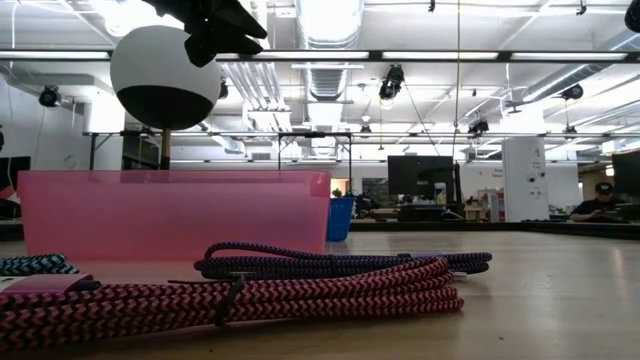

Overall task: Pick and place items into bin
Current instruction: Put the white charger adapter into the blue bin, then put the white charger cable into the pink bin

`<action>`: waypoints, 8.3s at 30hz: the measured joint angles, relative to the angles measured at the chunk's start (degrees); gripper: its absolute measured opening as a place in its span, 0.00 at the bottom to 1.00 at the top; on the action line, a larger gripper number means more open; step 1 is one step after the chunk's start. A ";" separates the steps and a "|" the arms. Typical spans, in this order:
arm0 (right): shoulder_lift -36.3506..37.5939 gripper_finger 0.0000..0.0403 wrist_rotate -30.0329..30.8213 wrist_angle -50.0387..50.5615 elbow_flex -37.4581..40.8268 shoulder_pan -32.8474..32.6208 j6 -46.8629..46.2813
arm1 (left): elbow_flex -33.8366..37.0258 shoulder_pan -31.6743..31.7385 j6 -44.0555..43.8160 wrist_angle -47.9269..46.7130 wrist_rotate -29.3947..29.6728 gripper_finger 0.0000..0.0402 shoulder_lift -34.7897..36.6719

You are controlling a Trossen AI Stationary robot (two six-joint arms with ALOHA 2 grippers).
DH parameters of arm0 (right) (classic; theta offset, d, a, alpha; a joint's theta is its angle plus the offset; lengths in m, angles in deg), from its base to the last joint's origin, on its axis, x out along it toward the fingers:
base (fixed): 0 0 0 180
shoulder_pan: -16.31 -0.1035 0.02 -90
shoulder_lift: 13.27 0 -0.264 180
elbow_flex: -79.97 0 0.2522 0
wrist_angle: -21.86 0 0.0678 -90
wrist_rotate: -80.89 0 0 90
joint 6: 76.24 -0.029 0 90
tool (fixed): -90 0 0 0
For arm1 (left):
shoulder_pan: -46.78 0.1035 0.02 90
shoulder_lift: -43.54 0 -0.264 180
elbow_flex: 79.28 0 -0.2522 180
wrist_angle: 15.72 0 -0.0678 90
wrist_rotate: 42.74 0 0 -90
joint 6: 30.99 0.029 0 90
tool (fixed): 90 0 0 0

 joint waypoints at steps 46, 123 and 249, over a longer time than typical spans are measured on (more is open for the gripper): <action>14.32 0.26 40.65 -2.89 -1.60 12.31 29.02 | -0.04 0.00 -0.48 0.15 -0.01 0.36 0.00; 6.14 0.32 -6.14 -42.29 -0.81 63.13 134.15 | -0.03 0.00 -5.06 -2.40 4.88 0.36 0.44; 32.96 0.15 27.08 -36.15 -4.55 51.08 135.22 | -1.31 -37.89 -4.94 -32.47 -15.99 0.36 -36.10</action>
